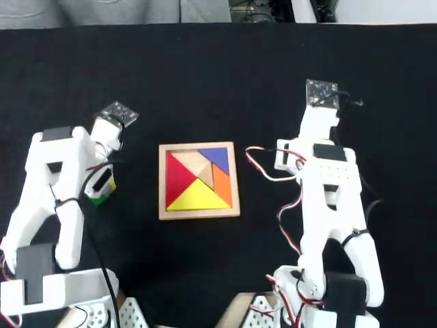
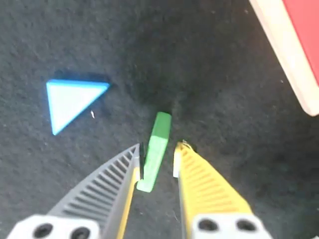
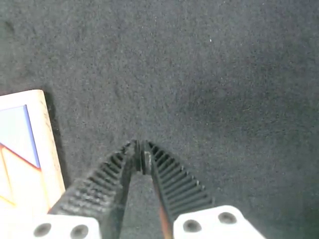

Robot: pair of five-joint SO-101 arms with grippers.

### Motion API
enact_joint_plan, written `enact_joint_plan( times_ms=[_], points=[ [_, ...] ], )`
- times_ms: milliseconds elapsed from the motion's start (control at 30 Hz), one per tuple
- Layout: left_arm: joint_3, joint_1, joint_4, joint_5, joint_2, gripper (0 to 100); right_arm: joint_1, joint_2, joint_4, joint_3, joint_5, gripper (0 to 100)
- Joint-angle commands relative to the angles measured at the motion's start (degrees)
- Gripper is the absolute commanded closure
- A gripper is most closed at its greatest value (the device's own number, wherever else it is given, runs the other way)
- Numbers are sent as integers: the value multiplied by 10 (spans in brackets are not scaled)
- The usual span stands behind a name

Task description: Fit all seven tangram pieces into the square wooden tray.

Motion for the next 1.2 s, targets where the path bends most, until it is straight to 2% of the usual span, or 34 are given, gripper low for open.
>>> enact_joint_plan(
  times_ms=[0,267,467,533,633,700,833,933,1033,1167],
  points=[
    [38,10,-4,-9,-57,883,-8,-24,-11,-2,4,986],
    [131,-16,-181,-25,-68,880,-8,-25,-11,0,4,986],
    [142,-25,-193,-43,-74,884,-8,-24,-11,0,4,986],
    [128,-19,-168,-41,-76,885,-8,-24,-11,0,4,986],
    [47,16,-44,-13,-92,927,-8,-24,-11,0,4,986],
    [-25,56,40,20,-101,976,-8,-24,-11,0,4,986],
    [-154,155,143,63,-87,972,-7,-27,-11,0,4,986],
    [-217,239,167,94,-55,970,-4,-28,-11,0,4,986],
    [-267,313,157,149,3,970,-4,-28,-11,0,4,986],
    [-336,362,119,199,119,970,-4,-28,-11,0,4,986]
  ],
)
